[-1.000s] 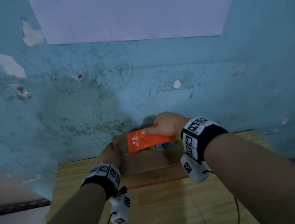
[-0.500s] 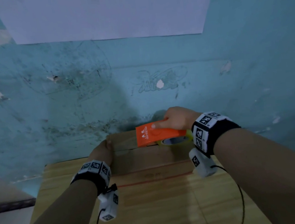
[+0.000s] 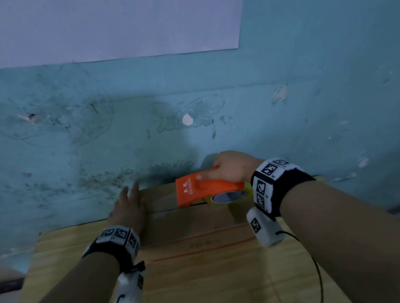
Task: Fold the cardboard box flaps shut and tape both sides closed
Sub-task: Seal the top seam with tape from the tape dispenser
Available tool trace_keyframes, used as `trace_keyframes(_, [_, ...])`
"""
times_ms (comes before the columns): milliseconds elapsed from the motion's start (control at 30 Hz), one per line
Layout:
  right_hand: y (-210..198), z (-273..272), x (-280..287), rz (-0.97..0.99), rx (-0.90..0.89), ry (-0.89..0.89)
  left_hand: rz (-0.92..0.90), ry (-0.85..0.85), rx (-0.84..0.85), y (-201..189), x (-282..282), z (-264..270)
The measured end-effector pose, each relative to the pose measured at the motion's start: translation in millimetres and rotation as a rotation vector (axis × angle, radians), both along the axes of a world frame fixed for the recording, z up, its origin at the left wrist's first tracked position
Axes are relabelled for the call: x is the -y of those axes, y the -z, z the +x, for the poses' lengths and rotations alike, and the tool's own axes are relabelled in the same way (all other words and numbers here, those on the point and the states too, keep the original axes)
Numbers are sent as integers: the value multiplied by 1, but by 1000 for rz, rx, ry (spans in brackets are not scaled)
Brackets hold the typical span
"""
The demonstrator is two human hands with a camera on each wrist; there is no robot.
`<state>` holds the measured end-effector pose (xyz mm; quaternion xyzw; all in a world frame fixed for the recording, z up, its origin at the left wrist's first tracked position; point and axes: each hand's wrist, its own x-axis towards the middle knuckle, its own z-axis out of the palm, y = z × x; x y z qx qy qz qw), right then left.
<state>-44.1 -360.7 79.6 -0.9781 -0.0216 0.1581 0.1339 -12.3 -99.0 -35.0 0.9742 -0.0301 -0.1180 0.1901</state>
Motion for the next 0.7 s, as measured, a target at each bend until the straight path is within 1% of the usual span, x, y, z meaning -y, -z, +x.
trace_keyframes(67, [0,3,6,14,3,1,172,204,137,-8,-1,1])
trace_keyframes(100, [0,5,9,19,1,-3,239,321,174,-13,0,1])
trace_keyframes(133, [0,6,12,22,-1,-9,280,420,191,-18,3,1])
trace_keyframes(200, [1,8,14,26,-4,-34,288,531,173,-27,11,-2])
trace_keyframes(300, [3,11,14,45,-12,-47,250,602,31,-33,24,-10])
trace_keyframes(367, [2,11,15,65,-14,-40,333,672,-20,-37,31,-17])
trace_keyframes(500, [2,10,16,92,-24,-18,503,751,-36,-36,37,-20])
trace_keyframes(700, [8,12,15,78,-31,-26,613,739,-39,-38,47,-18])
